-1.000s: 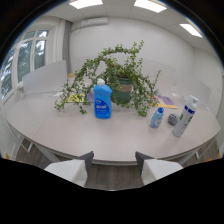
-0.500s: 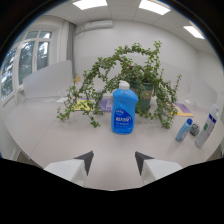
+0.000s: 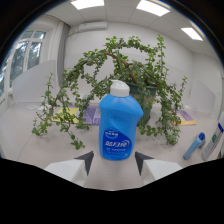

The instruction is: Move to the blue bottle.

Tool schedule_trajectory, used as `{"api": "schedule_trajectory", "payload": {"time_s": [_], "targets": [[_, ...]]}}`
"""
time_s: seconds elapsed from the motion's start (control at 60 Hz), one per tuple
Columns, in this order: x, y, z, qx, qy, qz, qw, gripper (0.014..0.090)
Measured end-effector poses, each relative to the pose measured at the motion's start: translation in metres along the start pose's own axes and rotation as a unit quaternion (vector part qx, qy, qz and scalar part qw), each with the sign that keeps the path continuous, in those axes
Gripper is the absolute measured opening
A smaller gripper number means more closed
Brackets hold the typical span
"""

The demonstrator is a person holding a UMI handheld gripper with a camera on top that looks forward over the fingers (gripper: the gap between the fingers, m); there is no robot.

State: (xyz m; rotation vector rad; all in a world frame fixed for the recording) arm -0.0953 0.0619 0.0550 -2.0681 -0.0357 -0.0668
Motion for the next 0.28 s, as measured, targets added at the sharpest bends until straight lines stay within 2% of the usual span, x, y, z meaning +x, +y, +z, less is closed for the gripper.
{"api": "schedule_trajectory", "payload": {"time_s": [0.283], "targets": [[-0.0033, 0.0002, 0.0014, -0.004, -0.007, 0.006, 1.0, 0.082]]}}
